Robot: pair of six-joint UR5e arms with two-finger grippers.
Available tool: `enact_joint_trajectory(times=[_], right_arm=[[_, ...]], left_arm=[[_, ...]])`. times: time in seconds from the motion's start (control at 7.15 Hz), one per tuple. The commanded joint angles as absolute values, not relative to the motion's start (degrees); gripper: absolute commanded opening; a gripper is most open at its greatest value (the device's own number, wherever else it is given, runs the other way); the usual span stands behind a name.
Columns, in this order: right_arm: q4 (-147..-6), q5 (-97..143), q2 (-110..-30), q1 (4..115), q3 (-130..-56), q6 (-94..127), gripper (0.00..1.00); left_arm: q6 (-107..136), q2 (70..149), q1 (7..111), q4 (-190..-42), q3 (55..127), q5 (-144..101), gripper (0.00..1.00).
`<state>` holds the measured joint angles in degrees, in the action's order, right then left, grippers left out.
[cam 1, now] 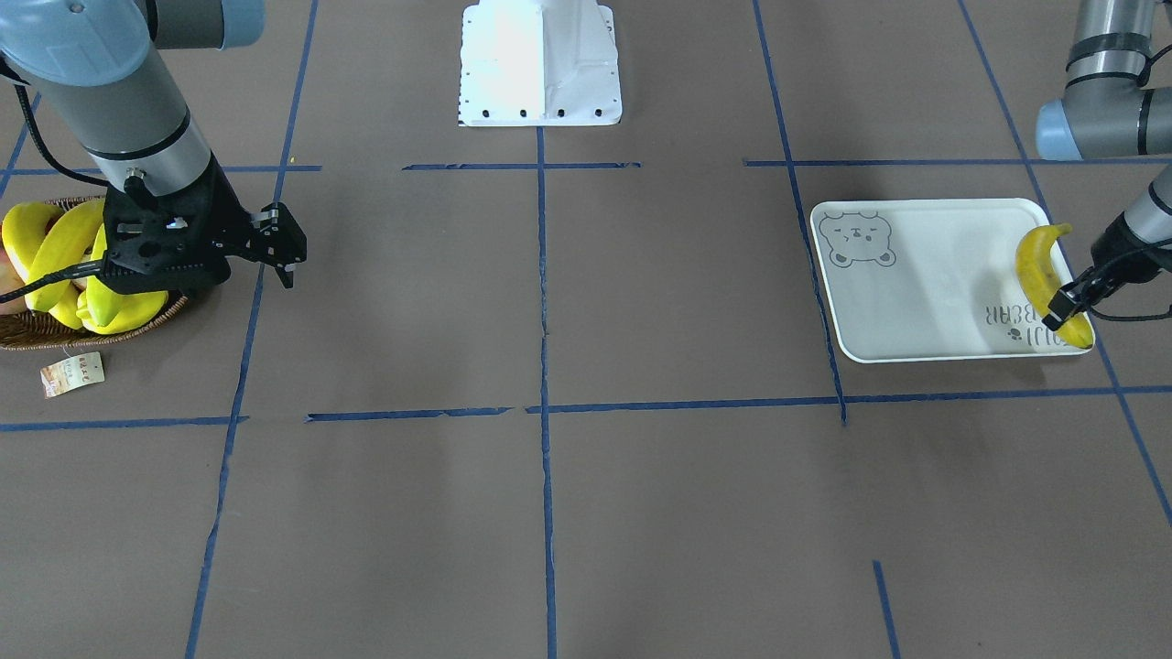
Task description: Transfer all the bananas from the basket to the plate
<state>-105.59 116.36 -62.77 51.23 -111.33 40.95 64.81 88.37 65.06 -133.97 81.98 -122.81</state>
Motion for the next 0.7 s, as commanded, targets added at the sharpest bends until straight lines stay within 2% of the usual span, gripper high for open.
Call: enact_joint_trajectory(times=[0.0,0.14,0.28,0.42,0.56], right_arm=[[-105.6,116.4,-62.8,51.2,-111.4,40.8,1.00],[-105.6,116.4,-62.8,51.2,-111.4,40.9,1.00],[-105.6,116.4,-62.9,51.2,-111.4,40.9,1.00],[-105.6,116.8,-62.9,51.2,-111.5,41.0,1.00],[-105.6,117.4,-63.1,51.3,-111.7,41.0,1.00]], left_arm=[[66.7,88.2,65.2,-136.2,79.9,-122.9,0.28],[66.4,88.3,65.2,-136.3,78.7,-123.0,0.47],[65.9,88.3,65.2,-137.5,78.1,-123.1,0.59],[64.4,87.9,65.3,-140.8,78.0,-123.4,0.99],[61.0,86.2,65.3,-141.1,78.7,-125.3,1.00]])
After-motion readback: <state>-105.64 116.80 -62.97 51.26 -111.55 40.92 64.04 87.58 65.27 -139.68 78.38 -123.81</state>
